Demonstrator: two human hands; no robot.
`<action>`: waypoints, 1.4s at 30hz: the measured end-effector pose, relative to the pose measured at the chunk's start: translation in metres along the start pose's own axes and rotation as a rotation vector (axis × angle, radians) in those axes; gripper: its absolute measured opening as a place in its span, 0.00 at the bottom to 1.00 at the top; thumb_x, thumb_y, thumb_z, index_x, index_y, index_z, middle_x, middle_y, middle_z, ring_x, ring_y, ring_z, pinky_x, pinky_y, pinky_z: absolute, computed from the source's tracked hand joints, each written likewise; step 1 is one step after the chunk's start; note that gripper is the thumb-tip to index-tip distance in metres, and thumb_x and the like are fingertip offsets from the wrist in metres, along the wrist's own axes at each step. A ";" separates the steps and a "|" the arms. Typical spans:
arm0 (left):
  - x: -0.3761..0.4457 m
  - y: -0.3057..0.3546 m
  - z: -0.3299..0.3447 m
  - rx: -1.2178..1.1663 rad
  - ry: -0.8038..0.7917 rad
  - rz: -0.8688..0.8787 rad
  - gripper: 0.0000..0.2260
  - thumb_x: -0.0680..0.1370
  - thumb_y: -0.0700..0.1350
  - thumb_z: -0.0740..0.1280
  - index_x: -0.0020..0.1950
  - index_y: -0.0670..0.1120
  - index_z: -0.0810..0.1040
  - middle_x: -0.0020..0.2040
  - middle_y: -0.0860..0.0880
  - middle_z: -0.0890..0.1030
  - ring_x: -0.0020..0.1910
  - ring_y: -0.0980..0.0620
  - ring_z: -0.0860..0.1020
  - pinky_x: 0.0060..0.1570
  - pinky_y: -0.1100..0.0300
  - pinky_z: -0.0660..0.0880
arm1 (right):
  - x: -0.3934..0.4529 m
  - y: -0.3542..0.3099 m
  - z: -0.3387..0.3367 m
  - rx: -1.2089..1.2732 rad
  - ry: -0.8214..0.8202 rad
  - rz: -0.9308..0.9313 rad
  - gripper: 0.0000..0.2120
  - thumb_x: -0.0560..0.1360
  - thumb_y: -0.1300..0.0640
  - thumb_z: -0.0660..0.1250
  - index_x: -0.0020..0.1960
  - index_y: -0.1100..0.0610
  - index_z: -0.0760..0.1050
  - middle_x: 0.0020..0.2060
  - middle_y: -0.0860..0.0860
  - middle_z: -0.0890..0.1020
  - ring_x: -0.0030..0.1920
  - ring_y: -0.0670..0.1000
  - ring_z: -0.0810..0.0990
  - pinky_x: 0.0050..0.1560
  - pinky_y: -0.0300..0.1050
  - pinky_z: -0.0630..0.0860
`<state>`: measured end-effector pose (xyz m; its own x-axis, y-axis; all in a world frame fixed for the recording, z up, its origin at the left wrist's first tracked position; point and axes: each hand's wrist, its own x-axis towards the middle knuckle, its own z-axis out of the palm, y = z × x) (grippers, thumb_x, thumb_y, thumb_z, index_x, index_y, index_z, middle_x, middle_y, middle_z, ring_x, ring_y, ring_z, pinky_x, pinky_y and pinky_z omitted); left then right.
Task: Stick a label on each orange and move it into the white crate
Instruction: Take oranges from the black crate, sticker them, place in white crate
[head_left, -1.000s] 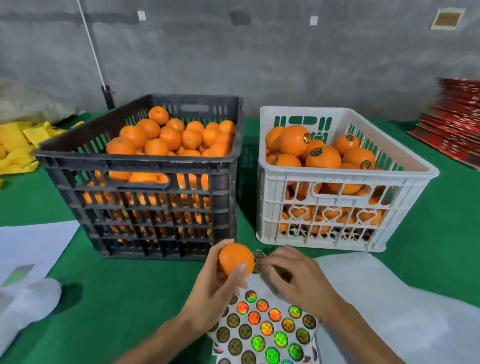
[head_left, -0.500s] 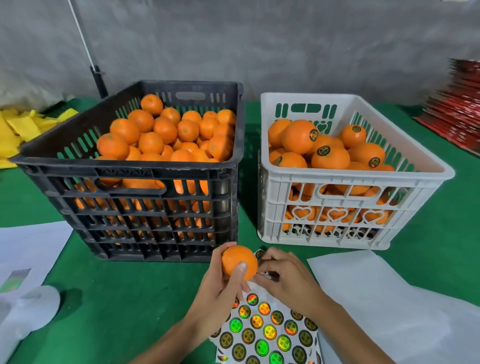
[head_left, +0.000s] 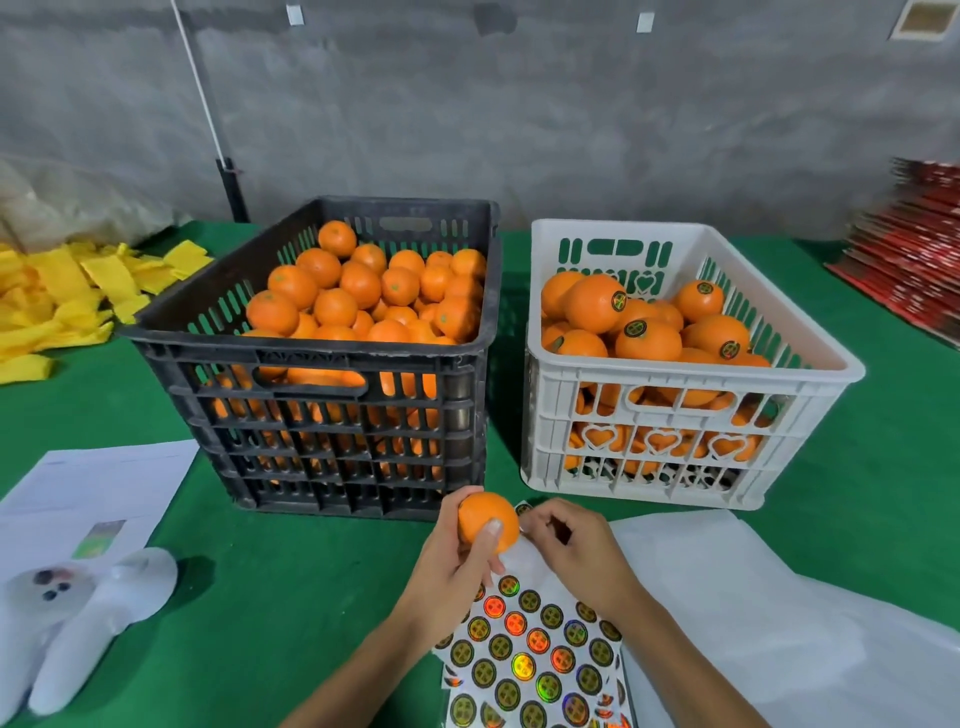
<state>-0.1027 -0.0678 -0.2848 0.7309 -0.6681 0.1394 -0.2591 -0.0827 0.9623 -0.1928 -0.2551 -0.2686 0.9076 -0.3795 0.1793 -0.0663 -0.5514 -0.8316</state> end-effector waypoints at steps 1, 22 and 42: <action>-0.001 -0.001 0.001 0.005 0.009 0.000 0.23 0.79 0.72 0.61 0.71 0.69 0.64 0.42 0.48 0.85 0.39 0.49 0.84 0.46 0.59 0.81 | -0.001 0.000 0.000 -0.028 0.002 -0.015 0.05 0.81 0.52 0.69 0.47 0.48 0.82 0.41 0.44 0.84 0.42 0.48 0.81 0.46 0.52 0.79; -0.008 0.024 0.003 -0.019 0.052 0.002 0.19 0.78 0.70 0.65 0.67 0.75 0.65 0.49 0.46 0.83 0.43 0.53 0.85 0.46 0.61 0.80 | -0.008 -0.053 -0.004 0.229 0.121 0.035 0.06 0.78 0.55 0.74 0.45 0.46 0.87 0.43 0.47 0.83 0.48 0.51 0.81 0.55 0.54 0.78; 0.132 0.274 -0.038 0.497 -0.041 0.519 0.22 0.84 0.47 0.67 0.77 0.58 0.69 0.71 0.57 0.75 0.52 0.64 0.82 0.53 0.62 0.81 | 0.061 -0.194 -0.177 -0.495 0.727 -0.130 0.11 0.84 0.58 0.63 0.64 0.60 0.72 0.52 0.61 0.82 0.49 0.62 0.81 0.45 0.51 0.75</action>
<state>-0.0537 -0.1506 0.0056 0.4139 -0.7392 0.5313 -0.8305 -0.0676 0.5529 -0.1976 -0.3032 -0.0037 0.4436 -0.5764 0.6862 -0.3051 -0.8171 -0.4891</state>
